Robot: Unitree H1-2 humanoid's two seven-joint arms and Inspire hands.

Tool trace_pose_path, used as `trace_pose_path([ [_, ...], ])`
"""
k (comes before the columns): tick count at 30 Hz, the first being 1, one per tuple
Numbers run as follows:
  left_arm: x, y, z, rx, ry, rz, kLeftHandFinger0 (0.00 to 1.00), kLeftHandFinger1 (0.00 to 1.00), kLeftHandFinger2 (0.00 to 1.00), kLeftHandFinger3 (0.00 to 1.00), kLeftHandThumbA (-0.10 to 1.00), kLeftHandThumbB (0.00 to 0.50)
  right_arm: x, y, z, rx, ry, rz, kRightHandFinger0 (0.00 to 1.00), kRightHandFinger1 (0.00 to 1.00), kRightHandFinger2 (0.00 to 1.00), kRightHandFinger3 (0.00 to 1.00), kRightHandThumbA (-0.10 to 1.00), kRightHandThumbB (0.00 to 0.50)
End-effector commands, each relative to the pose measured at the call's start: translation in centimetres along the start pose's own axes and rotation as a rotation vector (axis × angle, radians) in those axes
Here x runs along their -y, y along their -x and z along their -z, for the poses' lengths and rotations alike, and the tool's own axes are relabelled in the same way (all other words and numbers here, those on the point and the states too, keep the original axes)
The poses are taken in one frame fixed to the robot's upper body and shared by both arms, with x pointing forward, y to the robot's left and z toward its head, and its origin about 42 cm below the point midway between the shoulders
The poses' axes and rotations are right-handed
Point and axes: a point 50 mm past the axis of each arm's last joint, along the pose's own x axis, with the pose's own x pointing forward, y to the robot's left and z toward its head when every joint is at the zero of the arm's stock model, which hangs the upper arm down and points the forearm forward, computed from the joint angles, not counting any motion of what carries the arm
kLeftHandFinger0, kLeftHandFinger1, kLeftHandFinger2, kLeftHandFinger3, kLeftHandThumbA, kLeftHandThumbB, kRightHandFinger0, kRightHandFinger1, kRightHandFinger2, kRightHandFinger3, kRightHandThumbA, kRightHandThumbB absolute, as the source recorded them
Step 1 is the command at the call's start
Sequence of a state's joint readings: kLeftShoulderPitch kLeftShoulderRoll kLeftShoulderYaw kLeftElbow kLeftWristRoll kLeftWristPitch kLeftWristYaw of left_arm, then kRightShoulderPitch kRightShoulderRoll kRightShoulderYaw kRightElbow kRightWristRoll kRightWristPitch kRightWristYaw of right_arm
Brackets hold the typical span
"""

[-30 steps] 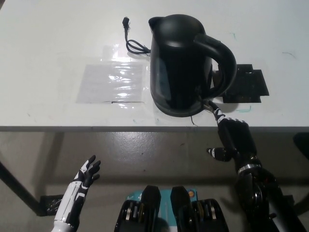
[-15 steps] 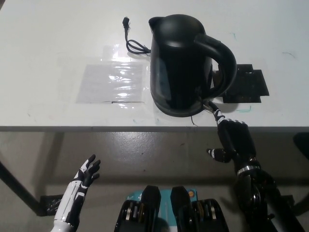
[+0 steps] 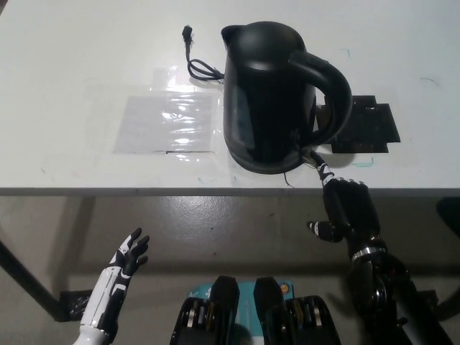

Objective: A kettle is kept at the center of the table close to the robot and the robot uses its right index finger to press downwards on the transparent start boiling button

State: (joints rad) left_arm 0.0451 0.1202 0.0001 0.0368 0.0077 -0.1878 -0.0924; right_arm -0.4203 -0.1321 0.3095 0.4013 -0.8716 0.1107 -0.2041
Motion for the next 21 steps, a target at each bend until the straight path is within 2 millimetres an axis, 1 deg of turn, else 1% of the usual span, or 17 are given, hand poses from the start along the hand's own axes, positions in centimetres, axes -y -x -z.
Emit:
trace_pose_path([
  [1, -0.4, -0.5, -1.0, 0.053, -0.004, 0.011, 1.00, 1.00, 1.00, 1.00, 0.96, 0.246, 1.5, -1.0, -0.8, 0.030, -0.010, 0.049, 0.00, 0.00, 0.00, 1.00, 1.00, 0.169],
  [3, -0.4, -0.5, -1.0, 0.053, -0.005, 0.012, 1.00, 1.00, 1.00, 1.00, 0.97, 0.241, 1.9, -0.9, -1.0, 0.035, -0.013, 0.056, 0.00, 0.00, 0.00, 1.00, 1.00, 0.167],
  [4, -0.4, -0.5, -1.1, 0.049, -0.005, 0.010, 1.00, 1.00, 1.00, 1.00, 0.97, 0.247, 2.2, -0.8, -1.2, 0.044, -0.017, 0.063, 0.00, 0.01, 0.01, 1.00, 1.00, 0.162],
  [5, -0.4, -0.5, -1.1, 0.050, -0.004, 0.009, 1.00, 1.00, 1.00, 1.00, 0.97, 0.245, 2.5, -0.7, -1.5, 0.047, -0.022, 0.065, 0.00, 0.02, 0.02, 1.00, 1.00, 0.166],
  [7, -0.3, -0.6, -1.1, 0.055, -0.004, 0.012, 1.00, 1.00, 1.00, 1.00, 0.96, 0.230, 3.0, -0.5, -1.8, 0.060, -0.026, 0.079, 0.00, 0.01, 0.00, 1.00, 1.00, 0.184],
  [9, -0.4, -0.7, -1.1, 0.059, -0.004, 0.016, 1.00, 1.00, 1.00, 1.00, 0.96, 0.226, 3.5, -0.2, -2.2, 0.080, -0.024, 0.095, 0.00, 0.00, 0.00, 1.00, 1.00, 0.197],
  [11, -0.3, -0.6, -1.1, 0.055, 0.001, 0.014, 1.00, 1.00, 1.00, 1.00, 0.96, 0.236, 3.8, 0.3, -2.6, 0.099, -0.030, 0.108, 0.00, 0.00, 0.00, 1.00, 1.00, 0.189],
  [12, -0.3, -0.5, -1.1, 0.051, -0.004, 0.014, 1.00, 1.00, 1.00, 1.00, 0.96, 0.238, 3.9, 0.6, -2.7, 0.101, -0.031, 0.108, 0.00, 0.02, 0.02, 1.00, 1.00, 0.194],
  [14, -0.4, -0.5, -1.0, 0.054, -0.007, 0.016, 1.00, 1.00, 1.00, 1.00, 0.96, 0.231, 4.2, 1.2, -2.9, 0.111, -0.036, 0.119, 0.00, 0.03, 0.04, 1.00, 1.00, 0.176],
  [16, -0.4, -0.5, -1.0, 0.052, 0.001, 0.014, 1.00, 1.00, 1.00, 1.00, 0.97, 0.235, 4.3, 1.6, -3.0, 0.122, -0.043, 0.133, 0.00, 0.02, 0.03, 1.00, 1.00, 0.176],
  [18, -0.4, -0.5, -0.9, 0.048, 0.004, 0.014, 1.00, 1.00, 1.00, 1.00, 0.97, 0.242, 4.4, 2.4, -3.0, 0.128, -0.062, 0.146, 0.01, 0.06, 0.04, 1.00, 1.00, 0.177],
  [19, -0.4, -0.5, -0.9, 0.046, 0.003, 0.013, 1.00, 1.00, 1.00, 1.00, 0.97, 0.242, 4.5, 2.8, -3.0, 0.129, -0.064, 0.151, 0.02, 0.06, 0.04, 1.00, 1.00, 0.181],
  [20, -0.4, -0.5, -0.9, 0.050, 0.004, 0.014, 1.00, 1.00, 1.00, 1.00, 0.96, 0.236, 4.7, 3.3, -2.9, 0.135, -0.065, 0.158, 0.01, 0.06, 0.06, 1.00, 1.00, 0.183],
  [21, -0.4, -0.5, -0.9, 0.051, 0.005, 0.013, 1.00, 1.00, 1.00, 1.00, 0.96, 0.239, 4.8, 3.7, -2.9, 0.142, -0.073, 0.163, 0.00, 0.02, 0.03, 1.00, 1.00, 0.180],
])
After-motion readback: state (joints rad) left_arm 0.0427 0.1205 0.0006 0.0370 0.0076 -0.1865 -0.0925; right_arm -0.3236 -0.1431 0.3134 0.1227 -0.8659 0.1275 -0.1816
